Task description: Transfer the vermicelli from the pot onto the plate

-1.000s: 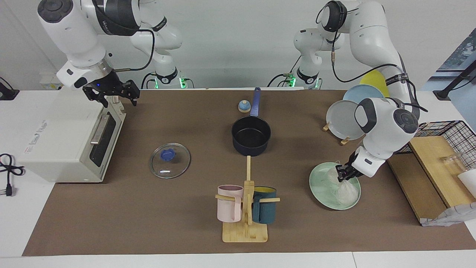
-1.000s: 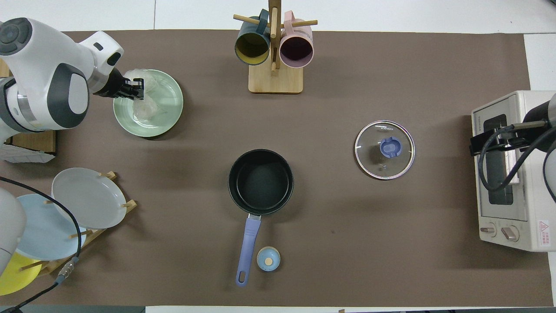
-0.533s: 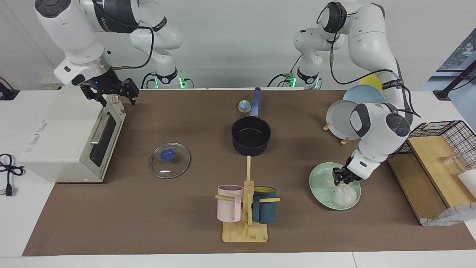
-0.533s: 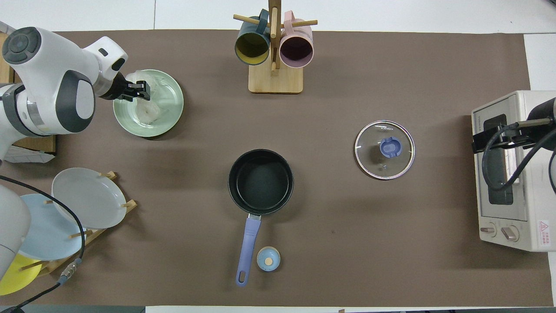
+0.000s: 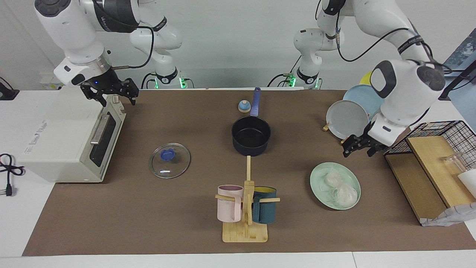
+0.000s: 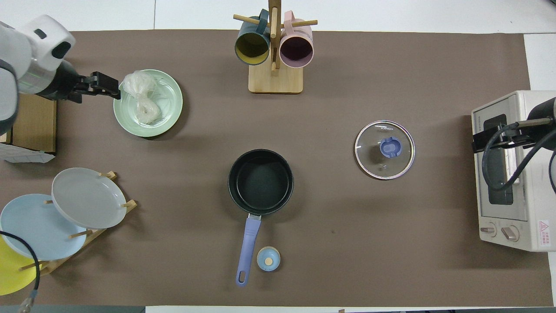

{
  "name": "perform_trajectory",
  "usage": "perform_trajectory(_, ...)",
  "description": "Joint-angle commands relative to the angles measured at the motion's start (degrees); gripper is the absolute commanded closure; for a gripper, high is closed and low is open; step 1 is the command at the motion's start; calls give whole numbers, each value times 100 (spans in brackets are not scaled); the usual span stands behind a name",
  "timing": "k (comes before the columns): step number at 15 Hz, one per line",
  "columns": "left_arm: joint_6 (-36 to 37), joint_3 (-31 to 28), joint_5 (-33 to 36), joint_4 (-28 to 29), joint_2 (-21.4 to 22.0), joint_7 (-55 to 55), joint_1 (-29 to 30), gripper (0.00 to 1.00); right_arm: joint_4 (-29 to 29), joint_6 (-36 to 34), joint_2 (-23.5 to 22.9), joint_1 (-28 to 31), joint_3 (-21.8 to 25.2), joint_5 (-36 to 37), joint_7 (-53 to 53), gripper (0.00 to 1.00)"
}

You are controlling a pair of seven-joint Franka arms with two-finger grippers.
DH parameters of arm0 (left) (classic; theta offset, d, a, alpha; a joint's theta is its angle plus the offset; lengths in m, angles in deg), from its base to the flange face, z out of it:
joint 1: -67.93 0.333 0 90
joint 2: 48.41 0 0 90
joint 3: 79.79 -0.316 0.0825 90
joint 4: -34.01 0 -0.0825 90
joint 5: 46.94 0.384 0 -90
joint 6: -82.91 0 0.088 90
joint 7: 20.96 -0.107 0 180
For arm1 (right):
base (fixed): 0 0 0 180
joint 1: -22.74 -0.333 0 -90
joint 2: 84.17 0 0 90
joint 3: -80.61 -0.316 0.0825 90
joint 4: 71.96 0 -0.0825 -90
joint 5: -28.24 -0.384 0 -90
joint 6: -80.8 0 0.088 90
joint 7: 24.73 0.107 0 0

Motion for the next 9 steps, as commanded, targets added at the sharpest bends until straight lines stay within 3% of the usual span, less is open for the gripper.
perform_trajectory(1, 742, 20, 399, 144, 872, 166, -28, 0, -67, 41, -38, 31, -29, -17, -98, 0)
perform_trajectory(6, 1850, 38, 427, 477, 1673, 183, -55, 0, -67, 41, -38, 5, -29, -8, -98, 0)
perform_trajectory(9, 1808, 55, 418, 1039, 1972, 183, -72, 0, -67, 41, -29, 5, -29, -17, -89, 0)
